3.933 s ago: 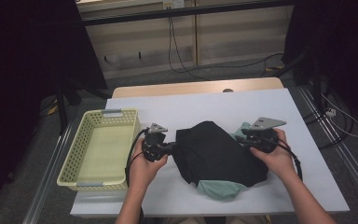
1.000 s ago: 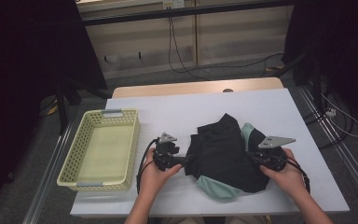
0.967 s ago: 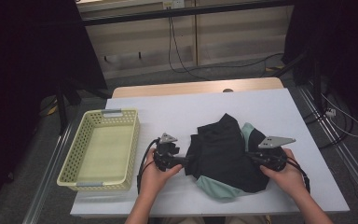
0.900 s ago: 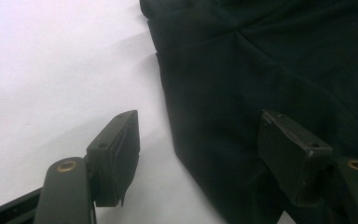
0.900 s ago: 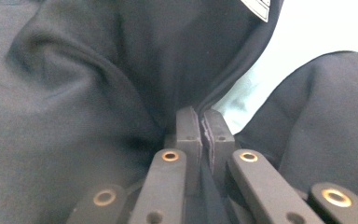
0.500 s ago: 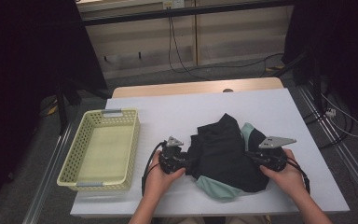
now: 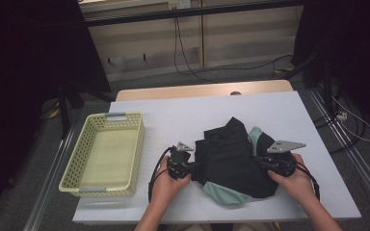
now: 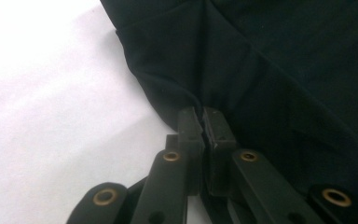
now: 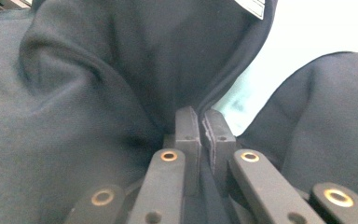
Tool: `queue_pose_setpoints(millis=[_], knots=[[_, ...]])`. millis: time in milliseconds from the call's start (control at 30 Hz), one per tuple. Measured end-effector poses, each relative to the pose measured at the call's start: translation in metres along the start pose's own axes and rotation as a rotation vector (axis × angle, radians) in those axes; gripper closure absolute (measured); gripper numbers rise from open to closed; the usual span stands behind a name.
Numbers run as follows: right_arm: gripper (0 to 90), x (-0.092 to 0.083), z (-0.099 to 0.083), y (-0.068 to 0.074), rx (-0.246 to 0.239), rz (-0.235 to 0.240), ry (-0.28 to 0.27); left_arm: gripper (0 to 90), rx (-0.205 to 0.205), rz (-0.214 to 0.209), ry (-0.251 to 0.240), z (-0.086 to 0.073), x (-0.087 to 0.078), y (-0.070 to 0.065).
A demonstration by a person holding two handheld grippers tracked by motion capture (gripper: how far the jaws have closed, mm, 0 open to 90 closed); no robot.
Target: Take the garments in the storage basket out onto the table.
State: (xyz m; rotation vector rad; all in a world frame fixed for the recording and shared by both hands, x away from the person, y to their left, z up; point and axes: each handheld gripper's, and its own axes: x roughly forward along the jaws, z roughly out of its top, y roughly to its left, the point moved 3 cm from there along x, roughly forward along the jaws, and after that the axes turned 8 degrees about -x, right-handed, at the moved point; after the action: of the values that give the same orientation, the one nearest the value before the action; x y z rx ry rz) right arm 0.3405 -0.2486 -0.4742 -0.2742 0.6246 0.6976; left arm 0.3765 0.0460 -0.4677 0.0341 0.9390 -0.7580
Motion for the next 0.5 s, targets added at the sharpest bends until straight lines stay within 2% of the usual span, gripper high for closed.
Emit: queue_pose_setpoints(millis=[67, 233, 367, 500], knots=[[86.6, -0.001, 0.0, 0.0, 0.006, 0.01, -0.006, 88.1, -0.003, 0.016, -0.027, 0.005, -0.009, 0.002], [86.7, -0.004, 0.001, 0.001, 0.042, 0.046, -0.037, 88.5, -0.046, 0.036, -0.138, 0.019, -0.042, 0.018], [86.8, -0.004, 0.005, 0.007, 0.036, 0.082, -0.053, 88.6, -0.068, 0.065, -0.185, 0.024, -0.058, 0.03], [86.9, -0.004, 0.011, 0.018, 0.01, 0.123, -0.065, 88.6, -0.084, 0.101, -0.233, 0.029, -0.072, 0.04]])
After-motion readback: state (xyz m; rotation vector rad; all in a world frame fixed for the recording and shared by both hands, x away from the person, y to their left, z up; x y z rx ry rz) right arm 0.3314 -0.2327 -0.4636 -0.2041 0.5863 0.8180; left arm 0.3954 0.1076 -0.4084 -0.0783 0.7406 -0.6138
